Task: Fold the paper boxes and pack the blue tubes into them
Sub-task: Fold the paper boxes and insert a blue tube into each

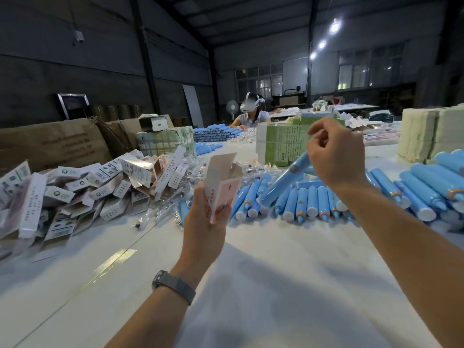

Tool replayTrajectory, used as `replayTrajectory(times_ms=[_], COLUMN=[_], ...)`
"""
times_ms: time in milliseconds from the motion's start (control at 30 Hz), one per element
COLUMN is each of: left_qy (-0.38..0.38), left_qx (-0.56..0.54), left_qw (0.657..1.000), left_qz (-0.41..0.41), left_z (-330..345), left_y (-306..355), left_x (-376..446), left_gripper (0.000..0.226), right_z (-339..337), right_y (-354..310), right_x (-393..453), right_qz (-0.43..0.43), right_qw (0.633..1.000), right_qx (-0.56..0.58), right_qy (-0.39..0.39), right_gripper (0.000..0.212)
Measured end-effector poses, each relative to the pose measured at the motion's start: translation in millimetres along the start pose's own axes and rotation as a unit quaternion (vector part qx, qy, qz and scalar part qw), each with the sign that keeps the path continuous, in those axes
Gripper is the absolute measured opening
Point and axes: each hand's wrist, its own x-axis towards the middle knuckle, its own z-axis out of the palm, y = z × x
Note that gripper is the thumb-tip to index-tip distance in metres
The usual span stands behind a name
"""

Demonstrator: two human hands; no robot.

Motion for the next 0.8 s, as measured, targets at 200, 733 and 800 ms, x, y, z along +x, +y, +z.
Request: replayTrajectory(times_ms=[200,733,800], left_qy=[0.002,-0.080,-0.072], left_qx=[0.014,0.024,0.023], left_qw=[1.000,0.995,0.996], left_qz=[0.008,0.059,0.053], left_z=[-0.9,3.6,3.6], left_y=[-0.9,14.3,13.5], left_x=[0.8,-11.0,-11.2], left_gripper=[0.042,0.023,0.022], right_z=[-17.5,-5.7,-1.5], right_y=[-29.2,-73.9,-84.2], right_x=[18.9,-13.1,-22.2], right_qz=[0.080,-0.102,-0.125], right_qw=[0.974,0.970,0.960], right_qx=[0.206,0.220,0.251], right_qy=[0.052,0.023,-0.023], right_gripper=[0.011,0.015,0.020])
